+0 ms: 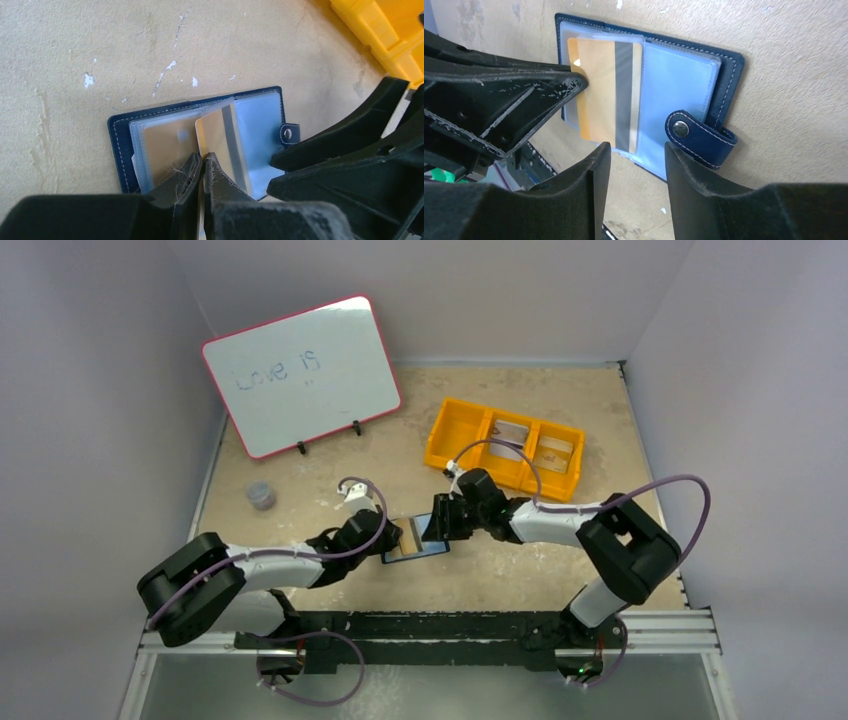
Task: Take the credit cards out of the card holder
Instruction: Remove the credit card from the card holder.
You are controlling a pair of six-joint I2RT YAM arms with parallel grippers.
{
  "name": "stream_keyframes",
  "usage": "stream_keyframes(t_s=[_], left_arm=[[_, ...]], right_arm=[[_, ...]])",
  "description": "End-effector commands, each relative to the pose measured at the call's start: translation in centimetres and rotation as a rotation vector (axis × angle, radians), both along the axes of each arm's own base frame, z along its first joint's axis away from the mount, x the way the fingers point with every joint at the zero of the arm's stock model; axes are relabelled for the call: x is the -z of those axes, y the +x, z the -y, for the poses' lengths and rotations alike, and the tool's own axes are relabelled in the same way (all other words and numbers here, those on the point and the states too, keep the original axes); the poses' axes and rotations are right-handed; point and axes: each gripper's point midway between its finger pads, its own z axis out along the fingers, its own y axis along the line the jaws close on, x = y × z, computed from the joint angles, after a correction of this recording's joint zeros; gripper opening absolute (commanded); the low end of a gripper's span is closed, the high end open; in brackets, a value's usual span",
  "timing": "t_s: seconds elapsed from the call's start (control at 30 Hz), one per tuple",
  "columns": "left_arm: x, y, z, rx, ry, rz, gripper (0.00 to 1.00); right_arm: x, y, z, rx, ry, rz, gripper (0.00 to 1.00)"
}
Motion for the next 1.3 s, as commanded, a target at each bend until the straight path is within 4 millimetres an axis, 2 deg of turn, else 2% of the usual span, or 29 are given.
stream_keyframes(t_s=[0.0,0.07,0.17,0.43,0.63,0.77,0.83,0.9,0.97,1.03,1.27], left_arm=[[2.1,0.0,-1.9,-0.046,0.132,-0.053,0.00],[3.3,-0.3,-2.4,-0.041,0.192,-0.092,0.00],[4.0,-0.4,-2.2,-0.030,0.215,-0.120,0.00],[3.1,-0.2,-1.5,-0.060,0.135,-0.111,0.00],[2.9,-0.2,-1.4,-0.052,0.139,-0.111,0.00],[2.9,-0.3,-1.5,-0.055,0.135,-0.113,0.00],[3.1,-0.4,-1.6,-0.055,0.138,-0.118,0.00],[3.0,-0.3,-1.5,-0.057,0.133,-0.114,0.00],[2.9,-0.3,-1.4,-0.057,0.129,-0.113,0.00],[2.6,-0.2,-1.4,-0.058,0.123,-0.109,0.00],[1.6,-0.4,-2.0,-0.069,0.117,-0.093,0.00]], right_arm=[[-0.7,1.4,-0.8,-0.012,0.022,0.060,0.42],[-0.6,1.8,-0.7,-0.012,-0.007,0.075,0.39],[-0.2,2.5,-0.6,-0.018,-0.118,0.117,0.48],[1.4,2.8,0.7,0.055,-0.322,0.178,0.56],[1.5,2.8,-0.5,0.065,-0.391,0.249,0.55],[2.3,2.5,-0.7,0.034,-0.413,0.255,0.59],[2.4,2.0,-1.1,0.011,-0.394,0.255,0.65],[2.6,1.7,-1.4,-0.004,-0.395,0.256,0.65],[3.5,1.9,-0.7,0.013,-0.450,0.244,0.64],[4.6,1.9,0.0,0.026,-0.506,0.241,0.54],[7.0,1.2,3.2,0.107,-0.618,0.218,0.53]])
